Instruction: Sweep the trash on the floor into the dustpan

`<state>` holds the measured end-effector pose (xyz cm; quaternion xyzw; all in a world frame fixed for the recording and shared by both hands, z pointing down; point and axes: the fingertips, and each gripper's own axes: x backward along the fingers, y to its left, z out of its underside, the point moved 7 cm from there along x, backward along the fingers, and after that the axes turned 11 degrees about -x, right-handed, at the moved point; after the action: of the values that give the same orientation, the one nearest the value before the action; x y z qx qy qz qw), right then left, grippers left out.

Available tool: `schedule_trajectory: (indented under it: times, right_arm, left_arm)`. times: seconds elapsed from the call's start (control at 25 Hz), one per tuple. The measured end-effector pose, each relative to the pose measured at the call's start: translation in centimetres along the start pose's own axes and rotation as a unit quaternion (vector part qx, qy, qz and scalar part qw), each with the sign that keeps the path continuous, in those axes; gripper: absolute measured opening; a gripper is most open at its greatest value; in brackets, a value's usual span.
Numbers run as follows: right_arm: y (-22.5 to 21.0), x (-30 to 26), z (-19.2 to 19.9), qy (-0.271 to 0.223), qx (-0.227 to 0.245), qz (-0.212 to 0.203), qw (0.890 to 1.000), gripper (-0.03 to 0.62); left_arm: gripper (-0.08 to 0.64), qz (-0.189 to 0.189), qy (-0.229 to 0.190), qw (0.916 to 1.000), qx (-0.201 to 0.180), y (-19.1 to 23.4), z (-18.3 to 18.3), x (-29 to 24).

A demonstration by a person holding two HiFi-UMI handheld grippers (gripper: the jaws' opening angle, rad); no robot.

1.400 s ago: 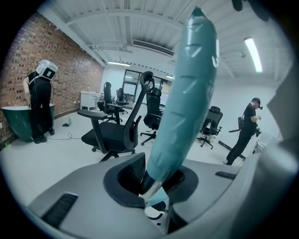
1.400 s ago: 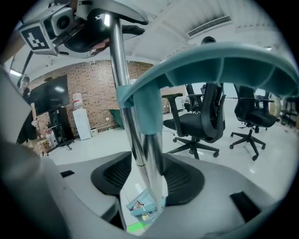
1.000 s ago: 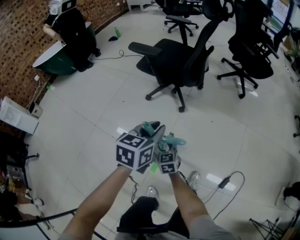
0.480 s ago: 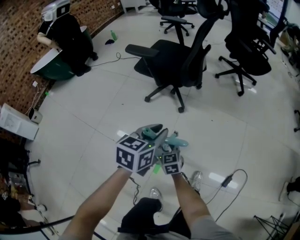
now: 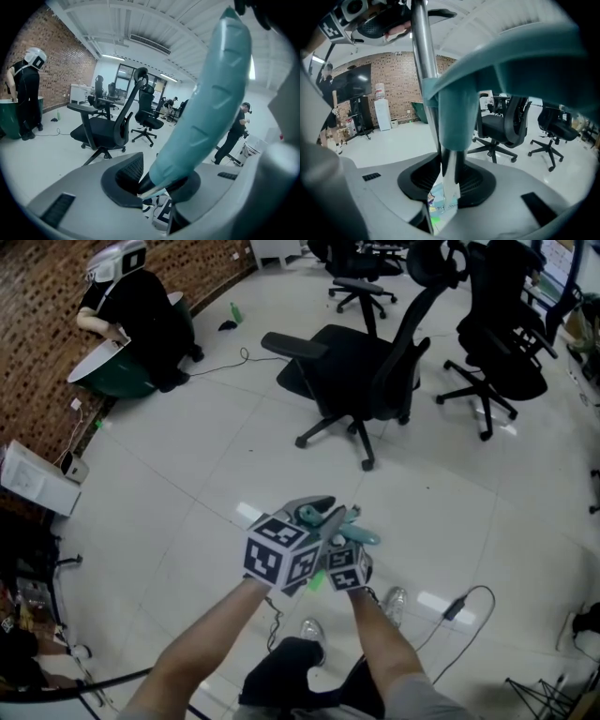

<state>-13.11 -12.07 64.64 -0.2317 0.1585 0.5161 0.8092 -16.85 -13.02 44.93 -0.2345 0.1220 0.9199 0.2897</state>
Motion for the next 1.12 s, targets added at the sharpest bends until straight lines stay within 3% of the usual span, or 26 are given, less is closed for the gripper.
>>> schedule_trajectory:
  times: [0.24,0.44,0.52,0.8,0.92,1.12]
  right_arm:
    - [1.2,0.0,0.2,0.006,-0.001,-0.006,1.000,0.111]
    - [1.6,0.5,-0.3,-0.006,-0.013,-0.031,0.999,0.207]
    - [1.8,0.8,-0.2,-0.002,-0.017,-0.038,0.999,0.207]
    - [2.1,2.2,1.6,0.024,-0.003,-0.071,0.997,0.311]
    - [1.0,4.0,2.4,0.040,0.014,-0.086,0.995,0.311]
    - [-2.5,7.7,3.2,0.077,0.050,-0.111,0.990,0.311]
  left_arm:
    - [0.071,0.006,0.003,0.9998,-0.017,-0.1,0.3,0.4]
    - [0.069,-0.010,-0.006,0.9997,-0.020,0.9,-0.2,1.4]
    - [0.069,-0.017,-0.002,0.9997,-0.019,1.1,0.1,1.8]
    - [0.047,-0.061,0.005,0.9975,-0.036,2.6,1.2,3.2]
    - [0.025,-0.080,0.002,0.9959,-0.043,3.1,1.2,3.8]
    - [0.023,-0.105,0.000,0.9943,-0.020,4.4,1.4,5.1]
